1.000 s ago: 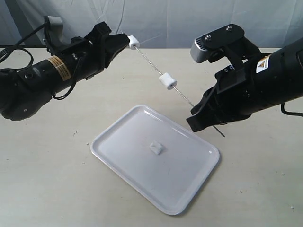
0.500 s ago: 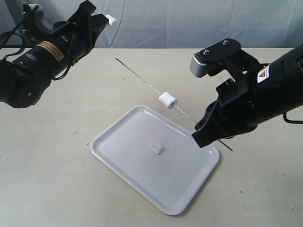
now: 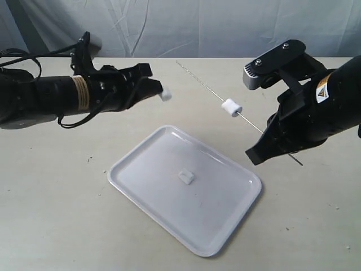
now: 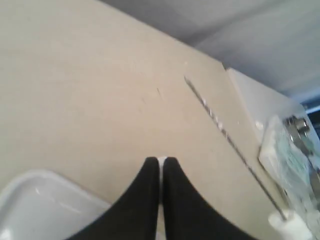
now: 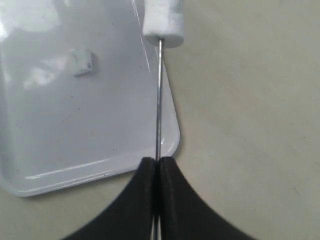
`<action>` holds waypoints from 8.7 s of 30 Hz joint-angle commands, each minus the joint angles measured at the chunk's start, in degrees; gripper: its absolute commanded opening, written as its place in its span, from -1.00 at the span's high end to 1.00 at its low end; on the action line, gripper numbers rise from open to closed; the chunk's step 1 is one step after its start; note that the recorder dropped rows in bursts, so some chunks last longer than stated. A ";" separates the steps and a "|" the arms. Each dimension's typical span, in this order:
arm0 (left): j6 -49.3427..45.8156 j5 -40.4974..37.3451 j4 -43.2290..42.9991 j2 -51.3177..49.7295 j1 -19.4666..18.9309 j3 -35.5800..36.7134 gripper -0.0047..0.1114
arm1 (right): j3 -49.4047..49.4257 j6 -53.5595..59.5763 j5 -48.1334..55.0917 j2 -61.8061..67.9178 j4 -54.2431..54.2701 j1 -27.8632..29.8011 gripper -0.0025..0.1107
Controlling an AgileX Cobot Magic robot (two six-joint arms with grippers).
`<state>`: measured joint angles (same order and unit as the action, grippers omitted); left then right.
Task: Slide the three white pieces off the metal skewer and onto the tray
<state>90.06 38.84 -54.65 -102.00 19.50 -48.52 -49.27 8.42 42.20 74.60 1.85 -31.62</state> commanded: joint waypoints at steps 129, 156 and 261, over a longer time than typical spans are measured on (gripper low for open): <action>26.94 -2.90 -13.10 7.33 6.94 -4.30 0.21 | -0.14 14.32 -14.56 3.79 20.70 0.13 0.97; 26.27 -2.62 -13.43 7.33 6.94 -4.30 0.66 | -0.14 19.22 -14.53 3.79 27.07 0.13 0.97; -24.51 -17.33 38.81 7.33 -3.77 -4.67 0.92 | -0.14 27.00 4.44 3.79 34.86 0.13 0.97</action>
<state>65.92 20.40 -19.03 -95.00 17.24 -52.47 -50.09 33.83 39.63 78.48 37.99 -31.62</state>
